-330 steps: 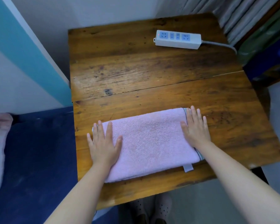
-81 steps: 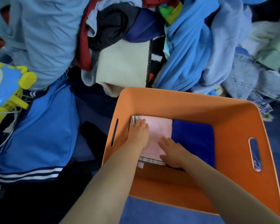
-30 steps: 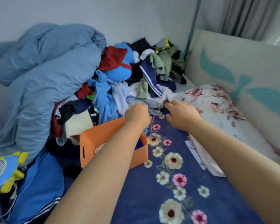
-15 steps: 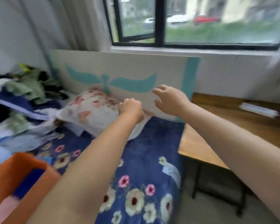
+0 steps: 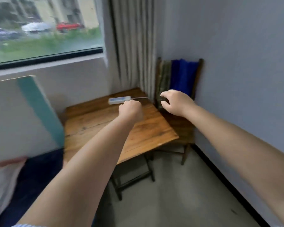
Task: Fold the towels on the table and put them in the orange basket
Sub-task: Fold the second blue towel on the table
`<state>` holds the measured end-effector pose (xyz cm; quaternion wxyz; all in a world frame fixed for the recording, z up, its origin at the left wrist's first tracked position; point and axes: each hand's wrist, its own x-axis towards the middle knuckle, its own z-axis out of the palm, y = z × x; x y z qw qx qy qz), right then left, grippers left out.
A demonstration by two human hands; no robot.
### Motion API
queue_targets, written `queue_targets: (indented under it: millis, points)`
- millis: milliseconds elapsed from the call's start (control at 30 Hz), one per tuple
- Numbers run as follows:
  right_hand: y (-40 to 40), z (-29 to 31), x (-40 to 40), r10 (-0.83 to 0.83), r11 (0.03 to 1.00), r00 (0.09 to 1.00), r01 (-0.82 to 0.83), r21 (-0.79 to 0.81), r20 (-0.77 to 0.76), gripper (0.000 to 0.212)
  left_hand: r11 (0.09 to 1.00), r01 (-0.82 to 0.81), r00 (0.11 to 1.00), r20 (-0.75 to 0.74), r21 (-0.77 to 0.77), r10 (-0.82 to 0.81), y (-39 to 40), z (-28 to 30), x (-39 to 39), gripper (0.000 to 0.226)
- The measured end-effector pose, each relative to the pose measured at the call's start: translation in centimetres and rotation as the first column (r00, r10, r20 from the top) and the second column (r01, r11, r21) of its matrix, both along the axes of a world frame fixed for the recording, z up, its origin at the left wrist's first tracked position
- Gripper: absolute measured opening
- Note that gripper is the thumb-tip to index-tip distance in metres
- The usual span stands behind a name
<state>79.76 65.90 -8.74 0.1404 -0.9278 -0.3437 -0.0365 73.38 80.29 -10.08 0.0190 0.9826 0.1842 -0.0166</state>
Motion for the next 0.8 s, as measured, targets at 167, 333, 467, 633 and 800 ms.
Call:
queue_targets:
  millis: [167,333,467,633,800]
  points:
    - [-7.5,-2.3,10.7,-0.116,0.993,0.991,0.115,-0.021,-0.073,0.039,0.992,0.108,0.994,-0.005,-0.07,-0.108,-6.7,-1.4,13.0,0.026]
    - [-11.2,-3.7,19.6,-0.147,0.988,0.984,0.141,-0.059,-0.106,0.038,0.985,0.153,0.983,-0.091,-0.075,-0.16,-8.2,-4.3,22.1,0.028]
    - [-10.7,-5.4,26.6,-0.155,0.985,0.977,0.141,-0.104,-0.146,0.036,0.987,0.097,0.978,-0.171,-0.132,-0.119,-6.0,-6.6,28.2,0.028]
    - [-7.5,-6.5,35.9,-0.152,0.983,0.978,0.135,-0.126,-0.14,0.036,0.986,0.048,0.982,-0.174,-0.159,-0.076,-0.6,-6.9,37.3,0.029]
    - [-4.2,-6.7,45.9,-0.179,0.983,0.965,0.167,-0.078,-0.192,0.022,0.977,0.079,0.962,-0.241,-0.2,-0.127,2.5,-6.6,47.5,0.03]
